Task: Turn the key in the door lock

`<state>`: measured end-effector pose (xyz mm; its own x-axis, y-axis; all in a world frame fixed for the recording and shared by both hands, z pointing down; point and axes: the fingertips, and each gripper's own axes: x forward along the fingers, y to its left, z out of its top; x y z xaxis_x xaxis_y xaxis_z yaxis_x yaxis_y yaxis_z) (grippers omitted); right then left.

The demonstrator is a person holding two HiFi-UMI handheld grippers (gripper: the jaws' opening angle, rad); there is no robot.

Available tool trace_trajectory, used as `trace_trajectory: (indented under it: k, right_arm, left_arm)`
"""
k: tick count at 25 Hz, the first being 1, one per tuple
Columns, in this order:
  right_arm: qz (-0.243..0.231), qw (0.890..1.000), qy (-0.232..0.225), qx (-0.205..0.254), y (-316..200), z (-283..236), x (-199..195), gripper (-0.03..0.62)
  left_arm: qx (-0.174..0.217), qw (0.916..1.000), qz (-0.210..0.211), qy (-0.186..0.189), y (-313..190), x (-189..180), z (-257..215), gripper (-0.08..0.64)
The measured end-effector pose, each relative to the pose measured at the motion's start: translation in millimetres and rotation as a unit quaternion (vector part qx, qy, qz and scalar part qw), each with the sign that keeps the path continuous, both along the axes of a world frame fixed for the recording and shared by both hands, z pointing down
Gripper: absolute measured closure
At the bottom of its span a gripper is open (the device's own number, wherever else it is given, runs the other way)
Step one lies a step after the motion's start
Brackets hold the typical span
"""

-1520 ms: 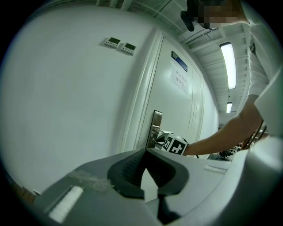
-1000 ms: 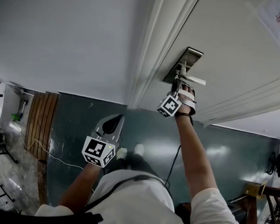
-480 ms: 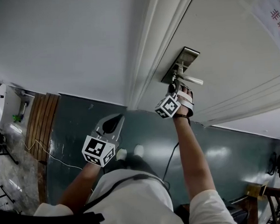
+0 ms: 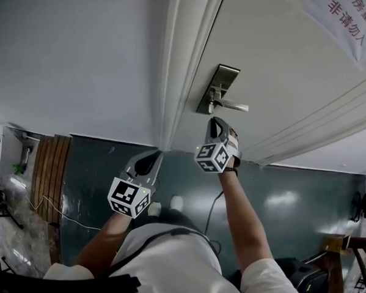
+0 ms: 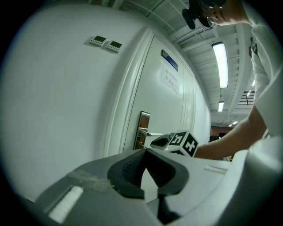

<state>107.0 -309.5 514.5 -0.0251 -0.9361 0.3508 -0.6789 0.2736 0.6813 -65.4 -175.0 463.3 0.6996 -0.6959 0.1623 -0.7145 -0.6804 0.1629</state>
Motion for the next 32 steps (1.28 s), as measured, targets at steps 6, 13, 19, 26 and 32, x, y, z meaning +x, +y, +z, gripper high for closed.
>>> trace_trajectory:
  k: [6,13,19,26,32]
  right_arm:
    - [-0.017,0.980,-0.198,0.000,36,-23,1,0.583]
    - [-0.023,0.947,-0.320,0.015,80,-50,13,0.583]
    - [-0.012,0.928,-0.370,0.038,117,-70,32,0.583]
    - [-0.018,0.906,-0.418,0.064,150,-101,40,0.583]
    - [0.001,0.892,-0.446,0.075,167,-101,54,0.584]
  left_arm:
    - [0.014,0.9994,0.032,-0.001,-3,32,-12,0.555]
    - [0.025,0.9982,0.055,-0.005,-9,58,-21,0.555]
    - [0.029,0.9977,0.061,-0.003,-12,67,-29,0.555]
    - [0.044,0.9975,0.055,0.003,-15,65,-47,0.555]
    - [0.053,0.9980,0.036,0.004,-12,55,-54,0.555]
